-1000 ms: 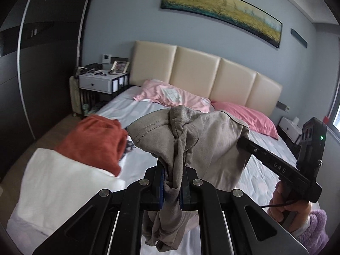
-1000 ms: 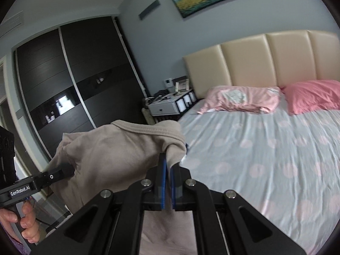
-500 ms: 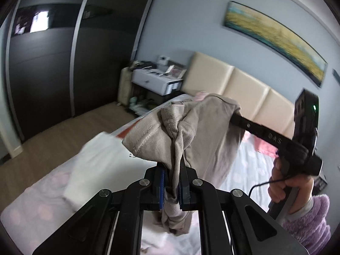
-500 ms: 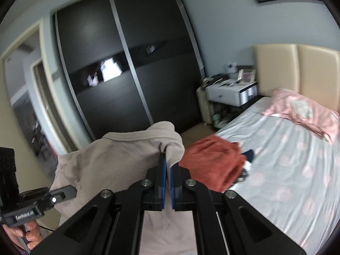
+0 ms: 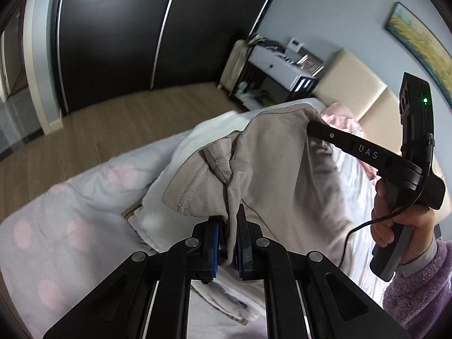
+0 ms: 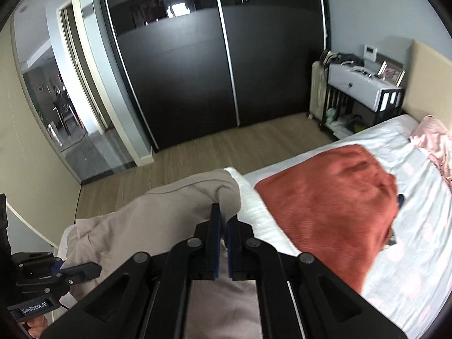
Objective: Fold clothes
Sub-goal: 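Lift the folded beige shirt with both tools and carry it toward the clothes stack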
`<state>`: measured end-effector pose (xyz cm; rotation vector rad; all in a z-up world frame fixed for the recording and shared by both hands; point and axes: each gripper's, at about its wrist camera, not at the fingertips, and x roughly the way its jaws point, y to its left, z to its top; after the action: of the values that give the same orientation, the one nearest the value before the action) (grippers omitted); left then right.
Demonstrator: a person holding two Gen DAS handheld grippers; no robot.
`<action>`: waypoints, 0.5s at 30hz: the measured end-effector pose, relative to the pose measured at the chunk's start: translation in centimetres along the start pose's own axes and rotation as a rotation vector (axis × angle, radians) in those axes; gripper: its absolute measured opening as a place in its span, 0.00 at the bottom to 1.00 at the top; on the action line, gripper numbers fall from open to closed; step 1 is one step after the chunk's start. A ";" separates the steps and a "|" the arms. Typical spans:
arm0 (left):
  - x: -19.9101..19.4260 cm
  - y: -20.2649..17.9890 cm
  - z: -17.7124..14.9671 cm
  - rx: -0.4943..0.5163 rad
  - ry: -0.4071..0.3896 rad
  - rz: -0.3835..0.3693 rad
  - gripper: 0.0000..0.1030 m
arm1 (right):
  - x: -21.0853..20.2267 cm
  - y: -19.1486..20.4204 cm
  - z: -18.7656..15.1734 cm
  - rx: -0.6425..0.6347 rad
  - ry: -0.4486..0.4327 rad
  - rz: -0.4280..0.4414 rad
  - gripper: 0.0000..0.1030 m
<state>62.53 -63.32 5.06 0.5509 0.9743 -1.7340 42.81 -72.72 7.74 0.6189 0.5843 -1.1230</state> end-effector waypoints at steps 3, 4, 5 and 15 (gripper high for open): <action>1.9 1.0 -0.1 -0.014 0.028 0.008 0.10 | 2.9 -0.7 -0.4 0.014 0.036 0.016 0.03; 2.3 1.4 -0.4 -0.018 0.036 0.009 0.10 | 3.7 -1.0 -0.6 0.019 0.047 0.020 0.03; 3.0 1.7 -0.4 -0.023 0.043 0.011 0.10 | 4.6 -1.3 -0.8 0.025 0.057 0.024 0.03; 6.5 3.0 -0.2 -0.031 0.066 0.005 0.10 | 10.7 -4.6 -2.6 0.106 0.120 0.064 0.04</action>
<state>62.94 -67.19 -0.93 0.5933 1.0441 -1.7021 41.67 -79.01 -2.28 0.7955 0.6062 -1.0665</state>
